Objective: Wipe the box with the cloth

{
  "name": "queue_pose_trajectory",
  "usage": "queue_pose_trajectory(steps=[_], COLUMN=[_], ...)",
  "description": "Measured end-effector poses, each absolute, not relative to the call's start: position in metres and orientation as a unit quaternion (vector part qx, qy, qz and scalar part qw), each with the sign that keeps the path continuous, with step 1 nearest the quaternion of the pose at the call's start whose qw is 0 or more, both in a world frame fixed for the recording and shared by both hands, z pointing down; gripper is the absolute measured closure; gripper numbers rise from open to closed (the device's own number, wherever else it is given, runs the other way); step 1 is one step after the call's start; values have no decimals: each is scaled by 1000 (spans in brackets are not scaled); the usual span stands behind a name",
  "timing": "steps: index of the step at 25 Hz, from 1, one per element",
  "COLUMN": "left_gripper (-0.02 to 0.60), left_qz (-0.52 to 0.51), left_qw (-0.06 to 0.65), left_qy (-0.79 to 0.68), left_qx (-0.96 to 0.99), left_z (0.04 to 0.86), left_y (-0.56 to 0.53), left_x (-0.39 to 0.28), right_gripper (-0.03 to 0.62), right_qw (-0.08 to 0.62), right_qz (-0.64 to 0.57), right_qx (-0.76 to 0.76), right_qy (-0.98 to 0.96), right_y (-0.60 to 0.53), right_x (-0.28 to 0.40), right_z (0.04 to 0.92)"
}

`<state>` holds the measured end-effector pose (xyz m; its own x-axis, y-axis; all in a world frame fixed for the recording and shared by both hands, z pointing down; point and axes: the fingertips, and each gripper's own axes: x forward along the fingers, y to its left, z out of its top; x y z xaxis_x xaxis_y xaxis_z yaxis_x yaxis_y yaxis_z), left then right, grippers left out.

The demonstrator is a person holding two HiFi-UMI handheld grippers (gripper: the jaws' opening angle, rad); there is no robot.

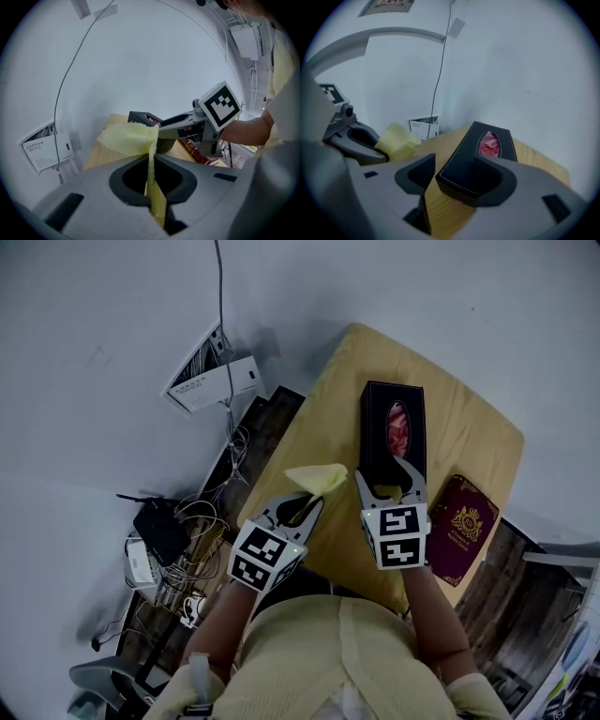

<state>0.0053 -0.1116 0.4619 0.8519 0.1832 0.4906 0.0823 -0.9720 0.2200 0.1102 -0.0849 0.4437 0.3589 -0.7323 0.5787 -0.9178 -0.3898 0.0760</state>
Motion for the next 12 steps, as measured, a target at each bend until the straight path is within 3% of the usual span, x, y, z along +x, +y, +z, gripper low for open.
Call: queue_pose_trajectory(steps=[12], left_gripper=[552], left_qz=[262], left_qw=[103], left_qy=[69], left_qx=[957], left_z=[461], left_y=[-125], left_x=[11], right_gripper=[338], right_qw=[256], right_qz=[203], right_qx=[815], right_qy=[-478], right_y=[-88], right_x=[118], right_z=[445])
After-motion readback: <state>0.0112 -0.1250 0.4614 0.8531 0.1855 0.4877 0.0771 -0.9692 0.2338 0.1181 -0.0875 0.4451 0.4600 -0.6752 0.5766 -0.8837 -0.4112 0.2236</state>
